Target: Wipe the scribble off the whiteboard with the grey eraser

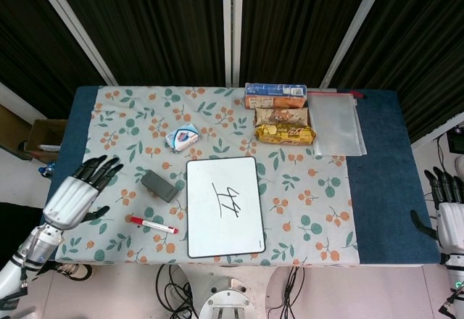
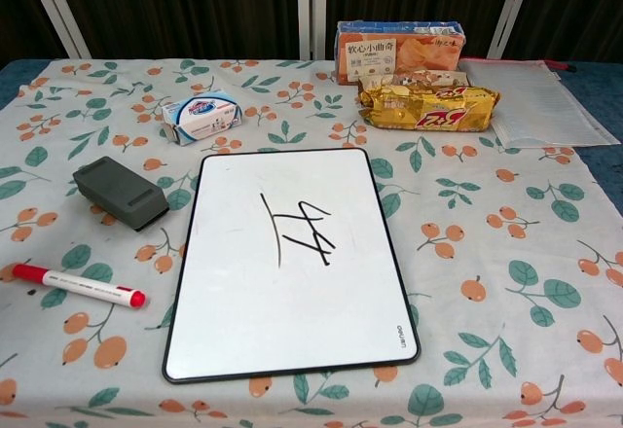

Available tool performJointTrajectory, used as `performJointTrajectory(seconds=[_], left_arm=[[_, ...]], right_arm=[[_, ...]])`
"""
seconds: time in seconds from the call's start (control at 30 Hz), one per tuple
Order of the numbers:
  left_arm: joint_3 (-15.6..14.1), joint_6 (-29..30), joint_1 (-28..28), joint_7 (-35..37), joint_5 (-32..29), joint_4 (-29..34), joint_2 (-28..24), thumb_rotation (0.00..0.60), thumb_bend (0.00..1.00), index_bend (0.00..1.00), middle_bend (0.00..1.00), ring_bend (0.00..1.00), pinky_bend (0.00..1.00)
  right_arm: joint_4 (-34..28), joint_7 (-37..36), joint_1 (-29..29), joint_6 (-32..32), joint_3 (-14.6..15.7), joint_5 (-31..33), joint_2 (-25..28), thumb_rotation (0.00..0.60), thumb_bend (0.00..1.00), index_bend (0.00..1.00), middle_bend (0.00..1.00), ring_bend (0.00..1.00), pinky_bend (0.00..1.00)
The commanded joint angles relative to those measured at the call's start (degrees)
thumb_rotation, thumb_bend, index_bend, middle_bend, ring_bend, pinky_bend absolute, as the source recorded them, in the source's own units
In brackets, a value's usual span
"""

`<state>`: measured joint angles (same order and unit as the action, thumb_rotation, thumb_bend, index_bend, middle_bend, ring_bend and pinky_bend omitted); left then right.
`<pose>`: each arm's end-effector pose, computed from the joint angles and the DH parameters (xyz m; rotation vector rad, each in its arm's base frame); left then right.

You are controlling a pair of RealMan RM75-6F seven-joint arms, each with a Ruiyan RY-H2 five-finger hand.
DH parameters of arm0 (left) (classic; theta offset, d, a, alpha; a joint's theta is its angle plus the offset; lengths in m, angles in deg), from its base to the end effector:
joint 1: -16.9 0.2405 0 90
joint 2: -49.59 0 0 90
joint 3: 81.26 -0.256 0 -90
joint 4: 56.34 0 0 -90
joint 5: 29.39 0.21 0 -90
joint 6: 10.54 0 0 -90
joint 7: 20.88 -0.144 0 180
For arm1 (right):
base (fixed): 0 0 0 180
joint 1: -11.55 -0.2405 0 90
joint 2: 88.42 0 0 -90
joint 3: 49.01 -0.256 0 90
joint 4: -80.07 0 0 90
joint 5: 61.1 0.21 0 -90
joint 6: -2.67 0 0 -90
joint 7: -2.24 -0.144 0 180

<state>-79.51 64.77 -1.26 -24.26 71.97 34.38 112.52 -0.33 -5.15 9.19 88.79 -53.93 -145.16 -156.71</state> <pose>-0.2505 0.2337 0.1277 -1.8794 -0.6255 -0.9653 -0.3530 -0.1754 0.1673 1.2822 -0.8925 0.8905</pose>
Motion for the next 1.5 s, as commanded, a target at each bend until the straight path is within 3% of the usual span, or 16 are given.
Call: performJointTrajectory(seconds=[0.03, 0.3, 0.63, 0.9, 1.3, 1.5], left_arm=[[1.6, -8.9, -6.4, -2.4, -1.8, 2.2, 0.8, 0.6, 0.17, 0.07, 0.07, 0.03, 0.15], [1.1, -20.2, -13.9, -5.4, -3.5, -2.5, 6.5, 0.6, 0.17, 0.07, 0.07, 0.03, 0.15], [-0.2, -26.2, -18.3, -5.5, -5.9, -7.1, 11.3, 0.6, 0.18, 0.08, 0.08, 0.04, 0.15], [-1.1, -28.9, -21.2, -4.9, -6.7, -11.2, 14.1, 0.6, 0.21, 0.11, 0.12, 0.08, 0.15], [-1.6, -30.2, -23.0, -7.4, -9.3, -11.7, 14.3, 0.6, 0.22, 0.23, 0.19, 0.12, 0.15], [-2.3, -31.3, -23.5, -7.7, -11.0, -11.2, 13.8, 0.6, 0.25, 0.24, 0.21, 0.13, 0.17]], right_arm=[[0.0, 0.0, 0.2, 0.1, 0.0, 0.2, 0.1, 0.6, 0.23, 0.0, 0.0, 0.0, 0.0], [0.0, -0.3, 0.8, 0.8, -0.5, 1.0, 0.7, 0.6, 0.23, 0.0, 0.0, 0.0, 0.0], [0.5, -0.2, 0.4, 0.0, -0.3, 0.7, 0.1, 0.6, 0.23, 0.0, 0.0, 0.0, 0.0], [0.3, -0.3, 0.4, -0.2, -0.6, 1.2, 0.3, 0.6, 0.23, 0.0, 0.0, 0.0, 0.0], [0.6, -0.6, 0.3, -0.8, -0.9, 1.7, 0.3, 0.6, 0.23, 0.0, 0.0, 0.0, 0.0], [0.9, -0.8, 0.2, -1.0, -0.9, 1.9, 0.1, 0.6, 0.23, 0.0, 0.0, 0.0, 0.0]])
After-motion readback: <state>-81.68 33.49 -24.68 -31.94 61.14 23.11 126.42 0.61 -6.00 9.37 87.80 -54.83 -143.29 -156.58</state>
